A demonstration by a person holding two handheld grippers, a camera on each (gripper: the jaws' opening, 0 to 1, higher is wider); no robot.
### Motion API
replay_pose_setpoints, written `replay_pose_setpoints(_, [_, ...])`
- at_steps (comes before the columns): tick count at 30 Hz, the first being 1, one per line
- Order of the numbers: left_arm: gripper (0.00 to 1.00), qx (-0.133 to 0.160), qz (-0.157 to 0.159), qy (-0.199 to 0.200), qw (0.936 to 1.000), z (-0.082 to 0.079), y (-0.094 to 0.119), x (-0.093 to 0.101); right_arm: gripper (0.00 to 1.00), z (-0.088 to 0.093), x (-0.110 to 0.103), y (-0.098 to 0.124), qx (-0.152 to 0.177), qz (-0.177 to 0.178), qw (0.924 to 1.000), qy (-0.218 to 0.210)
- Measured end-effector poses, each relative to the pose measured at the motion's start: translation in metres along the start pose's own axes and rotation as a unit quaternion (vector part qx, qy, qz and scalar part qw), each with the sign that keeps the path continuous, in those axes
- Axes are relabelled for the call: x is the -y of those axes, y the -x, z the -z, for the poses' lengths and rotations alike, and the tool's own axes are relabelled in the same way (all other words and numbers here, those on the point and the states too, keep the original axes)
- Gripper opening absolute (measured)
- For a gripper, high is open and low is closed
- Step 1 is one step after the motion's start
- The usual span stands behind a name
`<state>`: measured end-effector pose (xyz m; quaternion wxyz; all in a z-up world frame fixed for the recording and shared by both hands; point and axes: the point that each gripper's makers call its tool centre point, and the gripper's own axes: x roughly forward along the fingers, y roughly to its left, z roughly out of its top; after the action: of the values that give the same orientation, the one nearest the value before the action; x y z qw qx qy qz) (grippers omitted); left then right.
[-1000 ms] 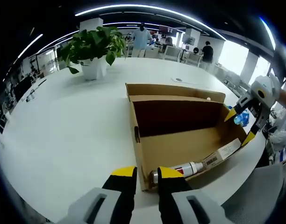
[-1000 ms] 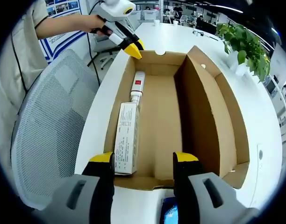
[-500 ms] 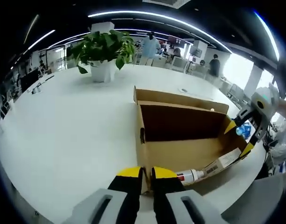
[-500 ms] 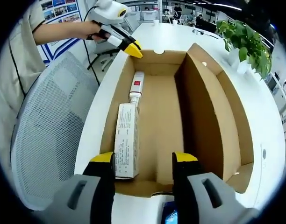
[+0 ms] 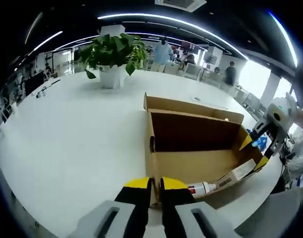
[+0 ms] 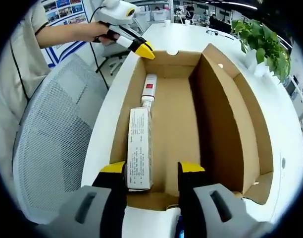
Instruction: Operate the shoe box by opening the lid, removing the specified soft item, and placing it in the target area until the item is outside and the box remains undamaged.
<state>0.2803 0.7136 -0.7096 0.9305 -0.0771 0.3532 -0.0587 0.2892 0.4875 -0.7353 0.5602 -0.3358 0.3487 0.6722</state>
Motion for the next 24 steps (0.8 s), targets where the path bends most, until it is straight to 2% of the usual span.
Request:
replay_pose_setpoints(4, [0.07, 0.001, 0.0, 0.0, 1.0, 0.0, 0.0, 0.0, 0.19, 0.002, 0.0, -0.001, -0.004, 0.007, 0.9999, 0.008])
replay_pose_setpoints(13, [0.07, 0.001, -0.002, -0.001, 1.0, 0.0, 0.0, 0.0, 0.16, 0.002, -0.001, 0.0, -0.003, 0.007, 0.9999, 0.009])
replay_pose_setpoints(24, [0.07, 0.0, -0.002, 0.001, 1.0, 0.0, 0.0, 0.0, 0.15, -0.011, -0.001, 0.009, 0.017, 0.022, 0.9996, 0.002])
